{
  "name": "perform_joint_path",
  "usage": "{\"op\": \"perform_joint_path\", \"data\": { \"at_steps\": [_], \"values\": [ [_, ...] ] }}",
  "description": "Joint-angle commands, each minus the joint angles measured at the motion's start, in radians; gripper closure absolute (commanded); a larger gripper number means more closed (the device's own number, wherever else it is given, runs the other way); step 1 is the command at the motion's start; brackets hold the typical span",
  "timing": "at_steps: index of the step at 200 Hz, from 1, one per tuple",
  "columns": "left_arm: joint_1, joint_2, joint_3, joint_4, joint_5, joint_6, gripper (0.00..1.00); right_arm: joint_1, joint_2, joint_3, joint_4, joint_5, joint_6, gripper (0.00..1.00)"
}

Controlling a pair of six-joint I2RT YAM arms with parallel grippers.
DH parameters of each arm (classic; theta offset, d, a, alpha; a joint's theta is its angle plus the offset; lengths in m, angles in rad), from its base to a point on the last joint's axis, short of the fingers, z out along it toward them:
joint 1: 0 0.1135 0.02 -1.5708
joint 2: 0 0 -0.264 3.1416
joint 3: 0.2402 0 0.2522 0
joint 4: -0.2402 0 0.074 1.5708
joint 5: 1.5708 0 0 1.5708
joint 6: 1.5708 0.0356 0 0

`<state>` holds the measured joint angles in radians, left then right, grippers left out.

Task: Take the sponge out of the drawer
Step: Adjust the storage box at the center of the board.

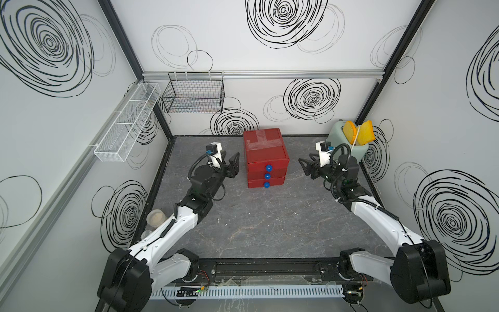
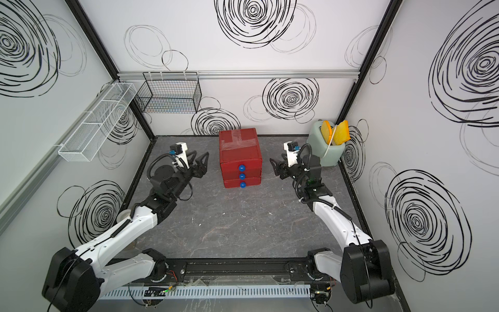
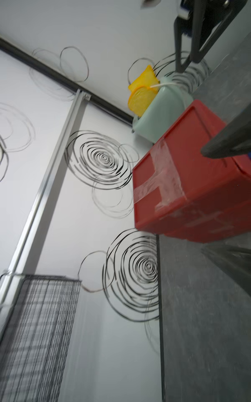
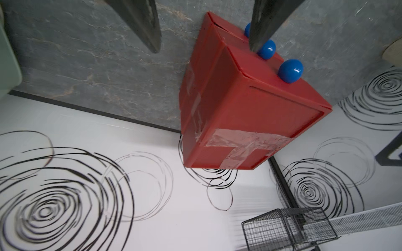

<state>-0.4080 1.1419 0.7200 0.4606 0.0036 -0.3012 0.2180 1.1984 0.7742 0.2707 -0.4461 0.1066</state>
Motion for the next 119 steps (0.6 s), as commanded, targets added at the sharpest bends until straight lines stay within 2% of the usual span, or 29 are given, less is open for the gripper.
{"op": "perform_joint_path", "data": {
  "at_steps": [1,15,52,71,119],
  "values": [
    [0.0,0.045,0.071,-0.104,0.143,-0.051,0.34,-0.001,0.007,0.038,-0.068,-0.126,0.037,0.38],
    [0.003,0.068,0.099,-0.112,0.162,-0.057,0.32,-0.01,0.008,0.03,-0.012,-0.136,0.067,0.38],
    [0.029,0.158,0.173,-0.108,0.237,-0.111,0.28,-0.017,0.123,0.101,0.05,-0.276,0.129,0.4],
    [0.044,0.205,0.188,-0.055,0.288,-0.153,0.29,-0.019,0.18,0.108,0.136,-0.294,0.173,0.41],
    [0.062,0.31,0.219,-0.003,0.344,-0.173,0.28,-0.017,0.283,0.192,0.177,-0.331,0.201,0.42]
  ]
}}
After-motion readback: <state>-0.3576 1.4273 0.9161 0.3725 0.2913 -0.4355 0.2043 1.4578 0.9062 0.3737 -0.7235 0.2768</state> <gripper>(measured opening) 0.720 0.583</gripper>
